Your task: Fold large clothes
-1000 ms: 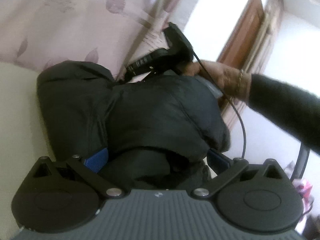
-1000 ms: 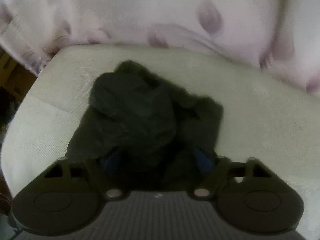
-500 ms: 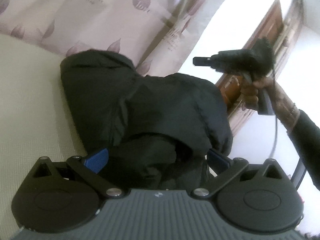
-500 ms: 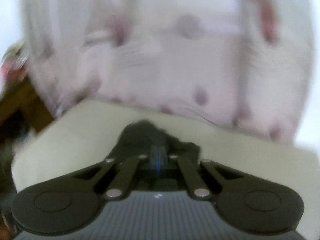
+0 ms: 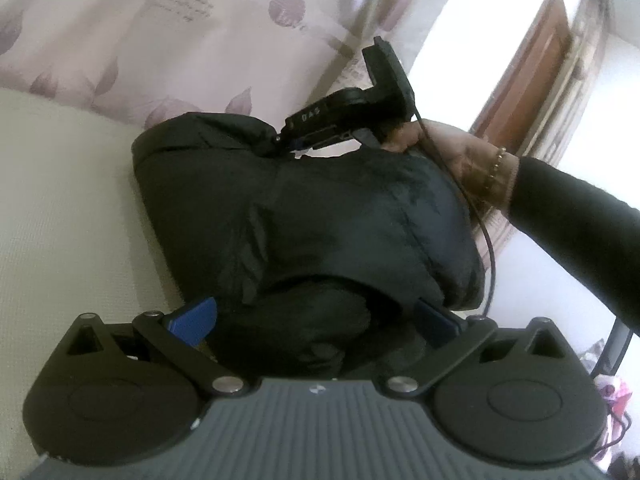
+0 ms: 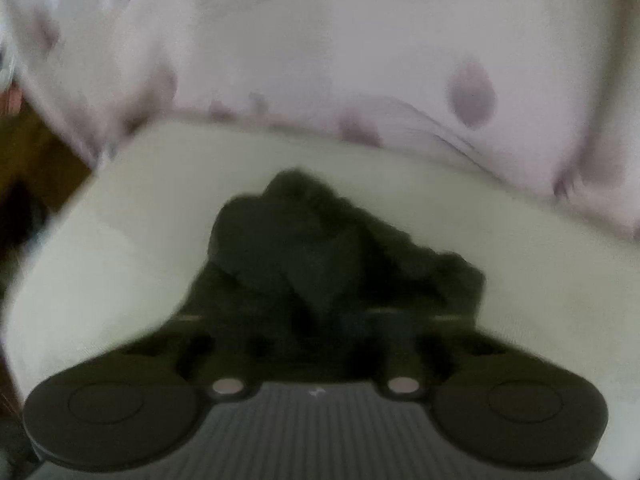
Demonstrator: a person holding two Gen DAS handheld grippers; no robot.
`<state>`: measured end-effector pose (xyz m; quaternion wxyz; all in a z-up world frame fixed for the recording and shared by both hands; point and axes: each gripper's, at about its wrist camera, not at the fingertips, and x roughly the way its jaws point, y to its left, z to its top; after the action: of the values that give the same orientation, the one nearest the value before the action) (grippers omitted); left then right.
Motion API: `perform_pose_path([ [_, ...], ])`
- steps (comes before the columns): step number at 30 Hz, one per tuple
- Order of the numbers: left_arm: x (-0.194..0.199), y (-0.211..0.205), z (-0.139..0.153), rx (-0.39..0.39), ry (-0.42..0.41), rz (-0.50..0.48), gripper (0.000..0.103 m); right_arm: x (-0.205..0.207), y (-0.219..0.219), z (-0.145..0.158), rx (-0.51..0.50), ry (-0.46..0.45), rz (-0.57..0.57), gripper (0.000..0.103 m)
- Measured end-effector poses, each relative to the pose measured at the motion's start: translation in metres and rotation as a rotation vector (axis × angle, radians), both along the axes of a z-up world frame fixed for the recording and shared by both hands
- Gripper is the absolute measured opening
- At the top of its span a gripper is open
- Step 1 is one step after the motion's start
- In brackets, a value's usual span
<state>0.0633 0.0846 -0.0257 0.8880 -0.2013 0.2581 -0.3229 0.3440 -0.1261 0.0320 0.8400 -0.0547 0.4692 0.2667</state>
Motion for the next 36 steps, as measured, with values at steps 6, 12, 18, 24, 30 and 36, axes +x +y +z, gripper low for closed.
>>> perform_pose_path([
  [6,-0.002,0.02,-0.004,-0.024,0.038,0.049,0.103,-0.064,0.019,0.04,-0.036,-0.191,0.148,0.004],
  [12,-0.005,0.018,0.012,-0.035,0.016,0.057,0.103,-0.168,-0.051,0.124,0.055,-0.446,0.065,0.001],
  [18,0.0,-0.018,0.027,-0.024,-0.048,-0.001,0.103,-0.264,-0.17,0.101,0.146,-0.54,-0.259,0.0],
  [24,0.006,-0.044,0.032,0.049,-0.134,-0.039,0.103,-0.288,-0.249,0.023,0.46,-0.306,-0.447,0.003],
  [30,0.001,-0.026,0.019,0.0,-0.064,-0.006,0.103,-0.187,-0.183,0.067,0.431,-0.229,-0.298,0.088],
  [36,0.0,-0.007,0.006,-0.069,0.009,-0.005,0.103,-0.055,-0.06,0.048,0.146,0.03,-0.077,0.088],
])
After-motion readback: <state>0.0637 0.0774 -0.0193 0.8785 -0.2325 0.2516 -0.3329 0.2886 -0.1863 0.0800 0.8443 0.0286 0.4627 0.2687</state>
